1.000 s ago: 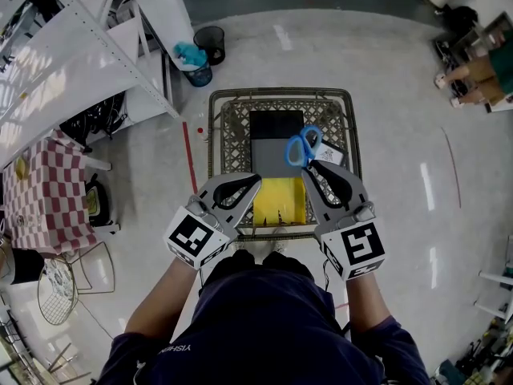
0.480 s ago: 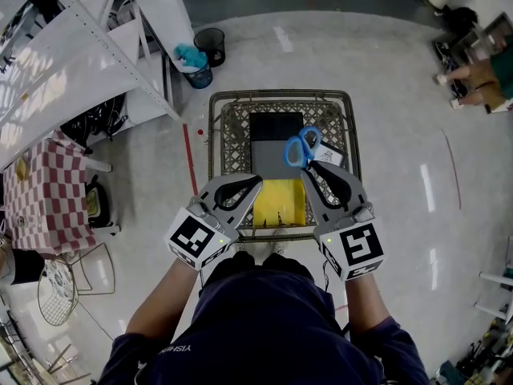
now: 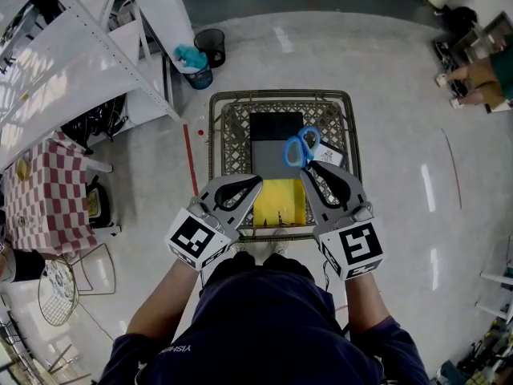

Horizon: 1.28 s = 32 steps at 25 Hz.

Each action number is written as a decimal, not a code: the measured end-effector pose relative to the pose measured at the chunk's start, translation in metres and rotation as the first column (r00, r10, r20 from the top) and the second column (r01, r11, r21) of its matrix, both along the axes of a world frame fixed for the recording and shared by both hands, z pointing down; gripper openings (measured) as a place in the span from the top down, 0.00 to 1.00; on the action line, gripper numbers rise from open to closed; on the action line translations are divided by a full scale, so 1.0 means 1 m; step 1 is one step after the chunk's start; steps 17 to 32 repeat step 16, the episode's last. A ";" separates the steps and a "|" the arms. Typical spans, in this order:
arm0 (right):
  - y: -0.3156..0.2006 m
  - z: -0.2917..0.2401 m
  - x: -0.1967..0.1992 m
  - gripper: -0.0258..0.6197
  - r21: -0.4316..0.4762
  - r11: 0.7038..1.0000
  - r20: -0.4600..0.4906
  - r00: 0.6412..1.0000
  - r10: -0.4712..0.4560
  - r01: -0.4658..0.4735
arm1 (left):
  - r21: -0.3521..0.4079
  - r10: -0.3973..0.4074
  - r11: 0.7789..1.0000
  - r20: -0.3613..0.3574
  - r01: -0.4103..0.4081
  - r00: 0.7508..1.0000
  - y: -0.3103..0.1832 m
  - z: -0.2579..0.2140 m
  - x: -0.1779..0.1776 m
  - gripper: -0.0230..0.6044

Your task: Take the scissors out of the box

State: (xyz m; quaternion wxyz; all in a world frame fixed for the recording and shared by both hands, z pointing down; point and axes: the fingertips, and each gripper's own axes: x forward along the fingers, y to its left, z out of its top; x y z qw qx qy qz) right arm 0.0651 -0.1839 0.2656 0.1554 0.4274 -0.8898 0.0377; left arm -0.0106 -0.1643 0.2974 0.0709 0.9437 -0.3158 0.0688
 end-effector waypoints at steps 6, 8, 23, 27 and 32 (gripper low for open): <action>0.002 0.001 -0.001 0.84 -0.005 1.000 0.002 1.000 -0.003 0.003 | 0.003 0.005 1.000 0.005 -0.005 1.000 0.002 -0.001 0.000 0.92; 0.002 0.000 -0.002 0.84 -0.003 1.000 0.002 1.000 -0.005 0.005 | 0.001 -0.001 1.000 0.004 0.001 1.000 0.002 -0.001 -0.001 0.92; 0.003 0.003 -0.004 0.84 -0.002 1.000 0.001 1.000 -0.010 0.010 | 0.000 0.005 1.000 0.003 -0.005 1.000 0.003 0.001 -0.001 0.92; 0.003 0.003 -0.004 0.84 -0.002 1.000 0.001 1.000 -0.010 0.010 | 0.000 0.005 1.000 0.003 -0.005 1.000 0.003 0.001 -0.001 0.92; 0.003 0.003 -0.004 0.84 -0.002 1.000 0.001 1.000 -0.010 0.010 | 0.000 0.005 1.000 0.003 -0.005 1.000 0.003 0.001 -0.001 0.92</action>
